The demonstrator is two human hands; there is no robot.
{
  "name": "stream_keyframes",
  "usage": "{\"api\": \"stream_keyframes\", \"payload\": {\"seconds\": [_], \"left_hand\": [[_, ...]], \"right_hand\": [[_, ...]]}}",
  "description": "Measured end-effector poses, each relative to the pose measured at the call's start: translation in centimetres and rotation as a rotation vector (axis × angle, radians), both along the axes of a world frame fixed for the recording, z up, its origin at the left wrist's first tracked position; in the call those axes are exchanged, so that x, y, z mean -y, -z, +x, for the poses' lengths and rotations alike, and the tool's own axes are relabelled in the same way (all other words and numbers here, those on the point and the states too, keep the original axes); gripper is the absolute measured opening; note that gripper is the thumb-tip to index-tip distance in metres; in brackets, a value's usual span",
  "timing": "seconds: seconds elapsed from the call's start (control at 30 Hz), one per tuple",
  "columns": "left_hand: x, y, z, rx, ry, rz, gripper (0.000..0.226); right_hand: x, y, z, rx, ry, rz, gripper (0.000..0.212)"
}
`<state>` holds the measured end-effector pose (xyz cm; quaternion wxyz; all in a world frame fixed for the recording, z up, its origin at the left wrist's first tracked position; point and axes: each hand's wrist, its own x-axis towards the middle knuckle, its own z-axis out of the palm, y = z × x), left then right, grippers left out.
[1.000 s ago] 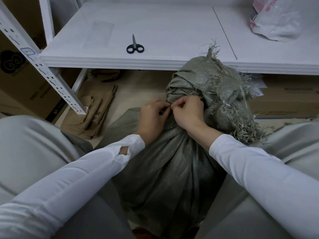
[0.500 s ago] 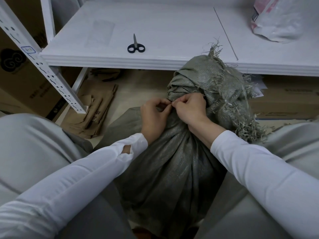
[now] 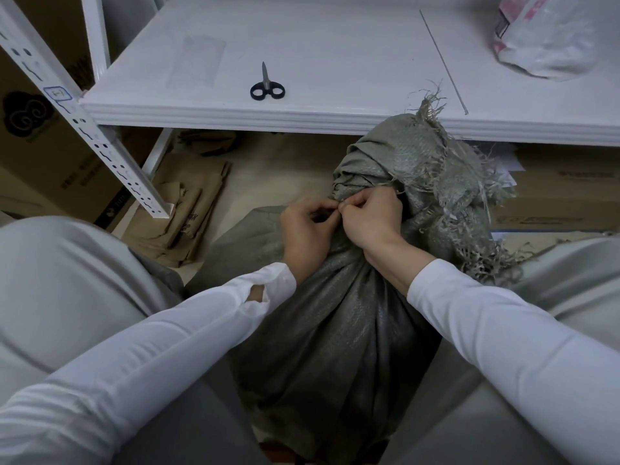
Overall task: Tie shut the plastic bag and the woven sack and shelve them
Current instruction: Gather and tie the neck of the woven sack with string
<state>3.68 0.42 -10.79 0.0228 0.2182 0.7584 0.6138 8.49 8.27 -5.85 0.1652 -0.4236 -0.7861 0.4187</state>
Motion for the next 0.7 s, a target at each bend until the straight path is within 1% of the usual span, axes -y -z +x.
{"api": "stream_keyframes", "payload": {"seconds": [0.13,0.37,0.47,0.6,0.7], "left_hand": [[-0.2,0.4,0.0,0.015,0.009,0.001,0.005],[-0.2,0.7,0.2,0.069,0.036,-0.072,0.009],[0.0,0.6,-0.1,0.027,0.06,-0.104,0.01],[0.2,0.6,0.6,0.009,0.034,-0.116,0.011],[0.0,0.5,0.1,-0.027,0.042,-0.168,0.007]], "right_hand": [[0.1,0.2,-0.1,0.01,0.003,0.003,0.021],[0.1,0.8,0.2,0.036,-0.021,-0.011,0.019],[0.1,0.9,0.4,0.019,-0.025,-0.01,0.018],[0.4,1.2,0.6,0.006,-0.005,-0.032,0.021],[0.1,1.2,0.7,-0.019,-0.022,-0.045,0.028]]}}
